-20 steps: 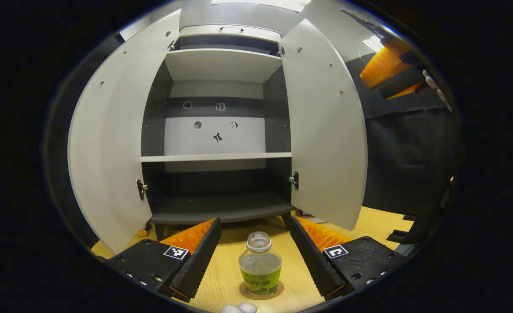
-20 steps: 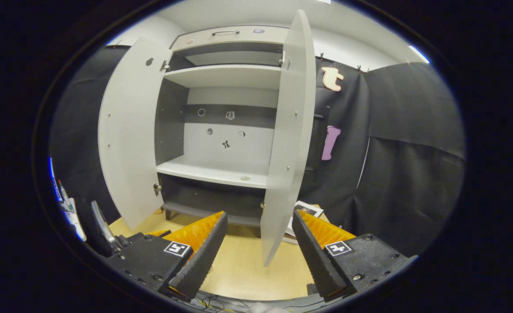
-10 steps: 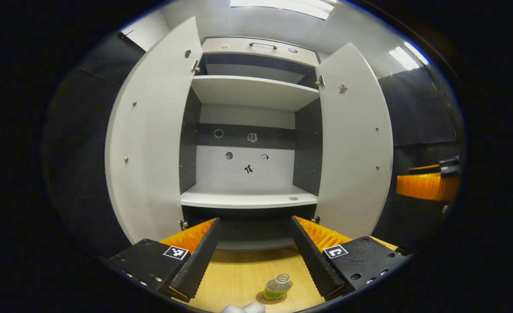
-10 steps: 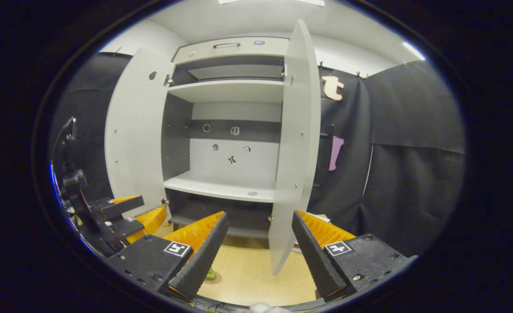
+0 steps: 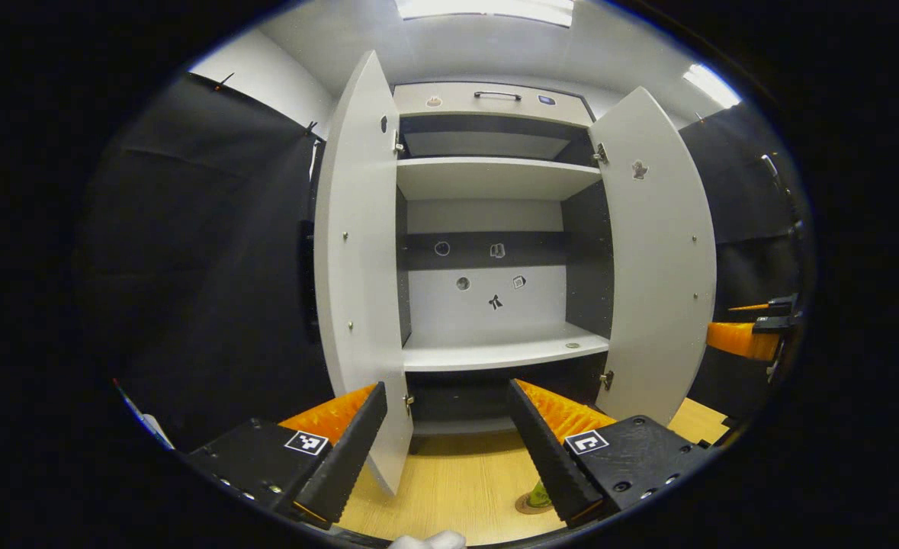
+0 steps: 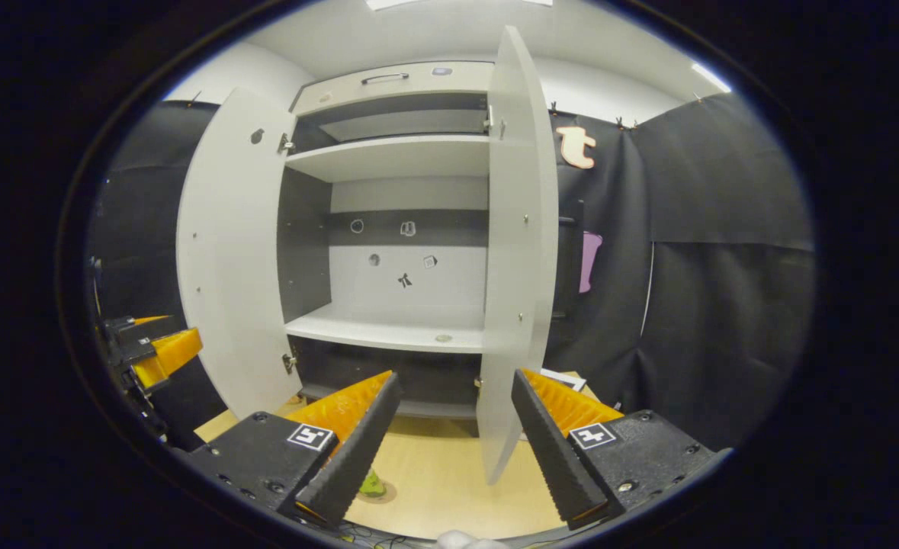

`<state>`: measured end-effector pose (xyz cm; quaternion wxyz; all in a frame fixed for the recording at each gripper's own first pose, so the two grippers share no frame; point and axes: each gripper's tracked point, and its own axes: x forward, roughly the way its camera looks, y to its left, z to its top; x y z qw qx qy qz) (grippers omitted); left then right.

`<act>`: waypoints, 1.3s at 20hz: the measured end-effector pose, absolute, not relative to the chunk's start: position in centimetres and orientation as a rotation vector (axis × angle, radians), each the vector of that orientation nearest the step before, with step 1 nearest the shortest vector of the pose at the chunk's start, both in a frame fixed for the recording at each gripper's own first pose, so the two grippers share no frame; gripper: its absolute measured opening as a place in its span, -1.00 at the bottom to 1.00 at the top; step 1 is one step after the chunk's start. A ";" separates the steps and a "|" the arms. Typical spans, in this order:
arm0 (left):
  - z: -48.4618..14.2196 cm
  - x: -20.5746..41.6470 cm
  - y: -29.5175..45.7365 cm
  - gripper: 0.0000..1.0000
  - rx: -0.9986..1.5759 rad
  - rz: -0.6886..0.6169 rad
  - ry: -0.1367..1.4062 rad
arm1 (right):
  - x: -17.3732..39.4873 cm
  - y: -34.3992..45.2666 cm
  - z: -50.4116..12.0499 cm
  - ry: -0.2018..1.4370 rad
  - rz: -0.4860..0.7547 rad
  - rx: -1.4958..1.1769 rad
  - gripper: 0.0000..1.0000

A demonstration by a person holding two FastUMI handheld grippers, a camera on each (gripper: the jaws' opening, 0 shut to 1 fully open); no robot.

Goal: Grasp the bottle in the cabinet with the left hand and place it on the coaster, then close the right door with the right hand and the left door with the left hand.

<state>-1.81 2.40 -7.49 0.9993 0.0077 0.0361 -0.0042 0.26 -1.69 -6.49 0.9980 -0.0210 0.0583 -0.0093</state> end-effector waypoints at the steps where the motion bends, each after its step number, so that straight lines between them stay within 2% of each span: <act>1: -7.6 -1.8 2.5 0.94 0.008 -0.006 0.077 | 0.3 -1.9 -6.5 0.122 -0.020 -0.042 0.94; 2: -7.5 -1.9 2.5 0.87 -0.001 -0.006 0.076 | 0.4 -2.2 -6.4 0.122 -0.022 -0.043 0.95; 3: -7.4 -1.8 2.3 0.93 -0.011 -0.012 0.073 | 0.3 -2.8 -6.0 0.116 -0.032 -0.048 0.95; 5: -6.9 -1.7 2.1 0.87 -0.022 -0.014 0.068 | 0.2 -4.5 -5.1 0.104 -0.057 -0.060 0.95; 6: -6.8 -1.6 1.9 1.00 -0.024 -0.016 0.068 | 0.1 -5.9 -4.6 0.099 -0.078 -0.069 0.95; 7: -6.6 -1.5 1.7 0.94 -0.024 -0.019 0.069 | 0.1 -7.4 -4.1 0.093 -0.103 -0.071 0.95; 15: -5.3 -1.2 -0.8 0.94 -0.029 0.008 0.076 | 2.5 -19.2 -0.6 0.086 -0.200 -0.068 0.94; 17: -4.6 -1.2 -1.7 0.94 -0.025 0.016 0.071 | 3.9 -20.4 0.7 0.070 -0.179 -0.058 0.96; 18: -4.4 -1.3 -1.9 1.00 -0.019 0.027 0.073 | 4.5 -20.7 1.2 0.063 -0.166 -0.050 0.95; 19: -4.1 -1.4 -2.2 0.94 -0.013 0.046 0.073 | 5.3 -21.0 1.7 0.059 -0.151 -0.046 0.94; 26: -3.1 -1.6 -4.0 0.94 -0.035 0.127 0.069 | 9.8 -19.3 3.6 0.039 0.003 -0.048 0.95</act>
